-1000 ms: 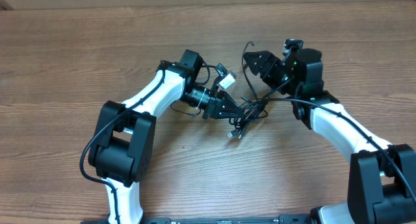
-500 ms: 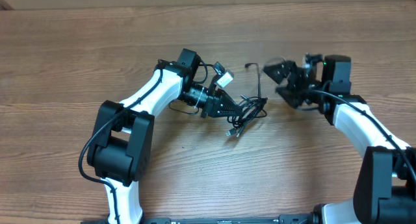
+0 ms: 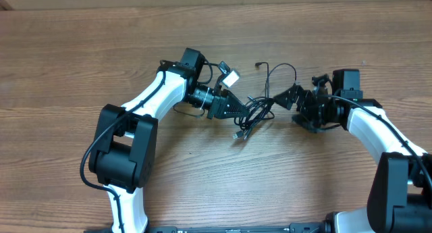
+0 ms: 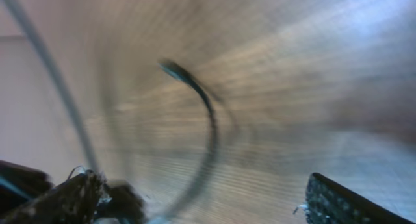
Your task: Untangle cables
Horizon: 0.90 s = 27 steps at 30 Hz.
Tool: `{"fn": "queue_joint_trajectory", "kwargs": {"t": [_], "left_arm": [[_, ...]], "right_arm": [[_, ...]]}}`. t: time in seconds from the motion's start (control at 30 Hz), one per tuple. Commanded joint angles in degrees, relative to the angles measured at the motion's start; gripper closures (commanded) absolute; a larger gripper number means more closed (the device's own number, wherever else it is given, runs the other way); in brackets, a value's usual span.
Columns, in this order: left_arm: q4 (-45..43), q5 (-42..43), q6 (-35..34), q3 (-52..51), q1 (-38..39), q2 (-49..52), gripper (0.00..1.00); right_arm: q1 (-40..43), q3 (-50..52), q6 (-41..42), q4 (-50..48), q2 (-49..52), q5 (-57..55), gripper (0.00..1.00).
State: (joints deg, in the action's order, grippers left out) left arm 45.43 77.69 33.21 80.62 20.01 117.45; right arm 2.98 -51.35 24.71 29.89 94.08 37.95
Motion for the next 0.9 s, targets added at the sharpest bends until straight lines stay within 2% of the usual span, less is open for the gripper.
{"fn": "queue_joint_trajectory", "kwargs": {"t": [0.0, 0.17, 0.33, 0.43, 0.47, 0.53, 0.57, 0.67, 0.87], "left_arm": [[-2.97, -2.69, -8.09, 0.22, -1.11, 0.39, 0.96], [-6.58, -11.45, -20.5, 0.22, -3.48, 0.39, 0.96], [-6.84, -13.99, -24.33, 0.2, -4.76, 0.39, 0.96], [-6.84, -14.08, -24.7, 0.2, -4.72, 0.39, 0.96], [-6.88, -14.51, -25.16, 0.2, -4.72, 0.39, 0.96], [-7.1, -17.33, -27.96, 0.2, -4.74, 0.42, 0.96], [-7.19, -18.43, -28.68, 0.17, -4.74, 0.39, 0.96], [-7.21, -21.11, -30.36, 0.17, -4.94, 0.42, 0.96], [-6.93, -21.35, -31.01, 0.17, -6.32, 0.42, 0.96]], "right_arm": [[-0.31, -0.13, -6.6, 4.11, -0.52, -3.85, 0.07], [-1.68, -0.13, -8.11, 6.47, -0.52, -3.41, 0.1], [-6.14, -0.13, -8.98, 4.76, -0.52, -1.46, 0.18], [-10.43, -0.13, -9.97, 2.27, -0.52, -2.34, 0.26], [-11.85, -0.13, -9.94, 1.16, -0.52, -2.99, 0.32], [-14.14, -0.15, -9.57, -1.25, -0.52, -3.93, 0.41], [-14.86, -0.13, -9.18, -2.16, -0.52, -4.09, 0.43], [-16.65, -0.13, -4.44, -5.01, -0.52, -5.09, 0.43], [-19.58, -0.04, 15.98, -6.01, -0.52, -16.39, 0.43]]}}
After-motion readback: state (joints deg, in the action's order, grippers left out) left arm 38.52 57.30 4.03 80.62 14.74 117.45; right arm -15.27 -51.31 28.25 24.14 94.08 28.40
